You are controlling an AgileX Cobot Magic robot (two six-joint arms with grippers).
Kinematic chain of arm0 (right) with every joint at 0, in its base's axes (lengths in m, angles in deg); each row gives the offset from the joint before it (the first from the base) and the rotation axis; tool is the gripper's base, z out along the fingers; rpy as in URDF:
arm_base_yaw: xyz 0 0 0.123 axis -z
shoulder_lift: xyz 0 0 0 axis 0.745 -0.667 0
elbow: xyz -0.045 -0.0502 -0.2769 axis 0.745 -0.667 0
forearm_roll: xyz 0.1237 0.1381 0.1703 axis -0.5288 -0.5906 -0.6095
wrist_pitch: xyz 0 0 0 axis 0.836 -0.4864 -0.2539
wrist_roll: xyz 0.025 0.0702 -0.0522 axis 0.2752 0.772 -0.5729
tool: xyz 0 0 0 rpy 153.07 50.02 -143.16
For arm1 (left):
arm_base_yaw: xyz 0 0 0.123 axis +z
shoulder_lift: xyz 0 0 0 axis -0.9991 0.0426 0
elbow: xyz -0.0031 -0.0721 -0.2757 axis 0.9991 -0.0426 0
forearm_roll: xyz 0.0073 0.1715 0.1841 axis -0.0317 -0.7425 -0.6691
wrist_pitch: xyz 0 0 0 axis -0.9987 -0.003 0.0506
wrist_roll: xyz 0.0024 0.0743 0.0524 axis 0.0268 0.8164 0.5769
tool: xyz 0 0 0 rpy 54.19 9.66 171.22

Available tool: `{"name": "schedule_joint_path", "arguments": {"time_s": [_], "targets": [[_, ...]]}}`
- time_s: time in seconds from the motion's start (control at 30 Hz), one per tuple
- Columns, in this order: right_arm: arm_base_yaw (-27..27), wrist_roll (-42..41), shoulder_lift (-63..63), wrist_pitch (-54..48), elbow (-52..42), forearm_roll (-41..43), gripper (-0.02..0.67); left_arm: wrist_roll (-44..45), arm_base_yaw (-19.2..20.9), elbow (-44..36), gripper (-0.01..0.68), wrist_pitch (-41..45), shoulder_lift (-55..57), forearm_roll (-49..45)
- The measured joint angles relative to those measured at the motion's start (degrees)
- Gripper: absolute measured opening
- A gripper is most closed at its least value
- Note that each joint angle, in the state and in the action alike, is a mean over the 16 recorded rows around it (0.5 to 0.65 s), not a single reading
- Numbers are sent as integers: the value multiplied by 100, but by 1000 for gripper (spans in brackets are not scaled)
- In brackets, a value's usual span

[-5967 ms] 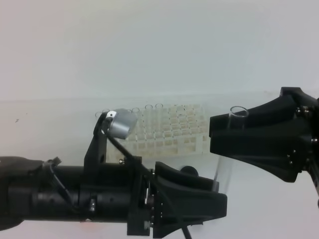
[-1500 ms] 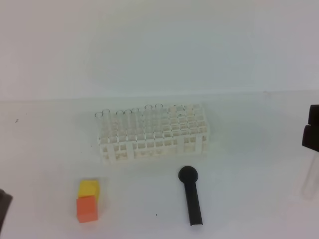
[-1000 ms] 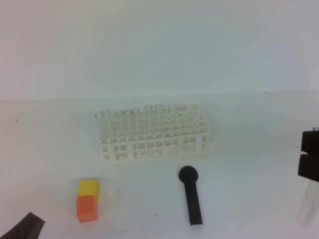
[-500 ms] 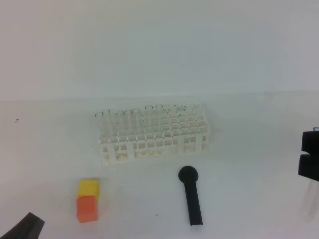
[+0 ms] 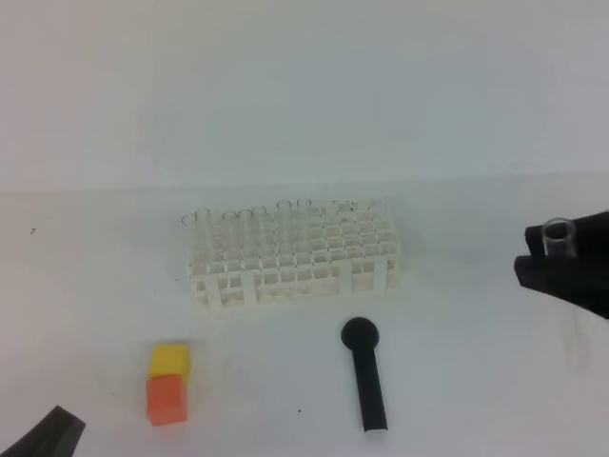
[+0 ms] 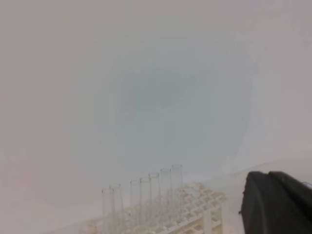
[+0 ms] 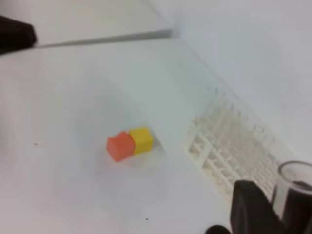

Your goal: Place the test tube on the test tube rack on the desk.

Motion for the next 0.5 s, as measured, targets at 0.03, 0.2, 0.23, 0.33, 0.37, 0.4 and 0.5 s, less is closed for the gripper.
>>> {"name": "schedule_joint_path", "arguments": {"time_s": [0.03, 0.2, 0.23, 0.33, 0.37, 0.4, 0.5], "targets": [[-25, 49, -111, 186, -1, 26, 123, 0, 0, 0, -1, 0, 0, 0], [-290, 350, -767, 1519, -5, 104, 123, 0, 0, 0, -1, 0, 0, 0], [-371, 423, -915, 1854, -5, 128, 123, 1, 0, 0, -1, 0, 0, 0], [-652, 732, -1394, 2953, -7, 290, 123, 6, 0, 0, -1, 0, 0, 0], [-753, 885, -1566, 3339, -7, 390, 123, 7, 0, 0, -1, 0, 0, 0], [-856, 1063, -1744, 3730, -7, 511, 123, 9, 0, 0, -1, 0, 0, 0], [-1148, 1743, -2306, 4903, -7, 1036, 123, 14, 0, 0, -1, 0, 0, 0]]}}
